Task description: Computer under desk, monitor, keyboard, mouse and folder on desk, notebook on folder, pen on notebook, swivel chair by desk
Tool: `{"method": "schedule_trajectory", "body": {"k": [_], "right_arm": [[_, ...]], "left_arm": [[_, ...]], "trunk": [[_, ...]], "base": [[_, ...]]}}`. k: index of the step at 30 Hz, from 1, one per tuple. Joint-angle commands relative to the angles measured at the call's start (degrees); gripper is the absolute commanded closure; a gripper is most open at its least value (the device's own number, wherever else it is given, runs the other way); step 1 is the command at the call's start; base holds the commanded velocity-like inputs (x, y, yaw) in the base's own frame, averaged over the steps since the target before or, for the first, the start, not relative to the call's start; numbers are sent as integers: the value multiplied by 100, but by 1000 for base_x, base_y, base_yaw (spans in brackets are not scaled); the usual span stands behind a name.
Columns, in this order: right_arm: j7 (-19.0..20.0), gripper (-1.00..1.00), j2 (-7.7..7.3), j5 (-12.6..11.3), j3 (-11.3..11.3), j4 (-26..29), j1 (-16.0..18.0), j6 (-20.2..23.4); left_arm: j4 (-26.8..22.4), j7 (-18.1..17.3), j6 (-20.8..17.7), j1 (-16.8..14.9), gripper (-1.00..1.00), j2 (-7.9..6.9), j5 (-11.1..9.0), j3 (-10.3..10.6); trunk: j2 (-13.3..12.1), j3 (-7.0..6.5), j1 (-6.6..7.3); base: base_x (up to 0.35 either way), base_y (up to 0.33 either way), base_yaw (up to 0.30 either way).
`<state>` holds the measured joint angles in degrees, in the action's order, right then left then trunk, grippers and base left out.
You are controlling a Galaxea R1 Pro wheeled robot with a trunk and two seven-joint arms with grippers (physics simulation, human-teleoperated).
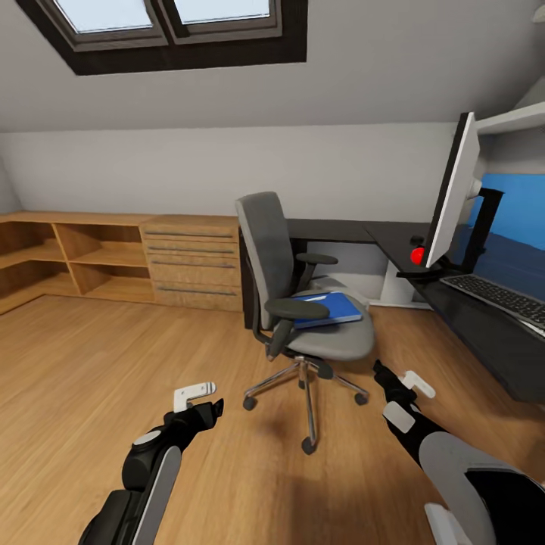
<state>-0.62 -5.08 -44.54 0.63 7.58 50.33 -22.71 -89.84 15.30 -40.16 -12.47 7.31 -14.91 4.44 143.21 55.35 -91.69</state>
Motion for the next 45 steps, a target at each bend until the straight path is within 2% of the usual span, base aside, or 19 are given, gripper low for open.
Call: {"method": "schedule_trajectory", "body": {"k": [1,18,28,33,45], "right_arm": [[-1,-100,-2,-14,8,-1,3,-12],[-2,-100,7,-12,-4,39,3,-7],[-4,-100,-49,5,1,47,3,-14],[9,-100,-159,6,7,50,3,-49],[-1,-100,-170,15,17,47,3,-62]], "left_arm": [[-7,52,-18,-3,-100,-4,-62,4],[-7,47,-18,-5,-100,-28,-65,3],[-7,48,-18,-6,-100,-28,-65,0],[-7,52,-16,-4,-100,-28,-65,-3],[-7,52,-18,-5,-100,-28,-71,-5]], "trunk": [[2,5,1],[2,5,1],[2,5,1],[2,5,1],[2,5,1]], "base": [[0,0,-75],[24,0,-6],[280,0,0],[312,0,0],[235,0,0]]}}
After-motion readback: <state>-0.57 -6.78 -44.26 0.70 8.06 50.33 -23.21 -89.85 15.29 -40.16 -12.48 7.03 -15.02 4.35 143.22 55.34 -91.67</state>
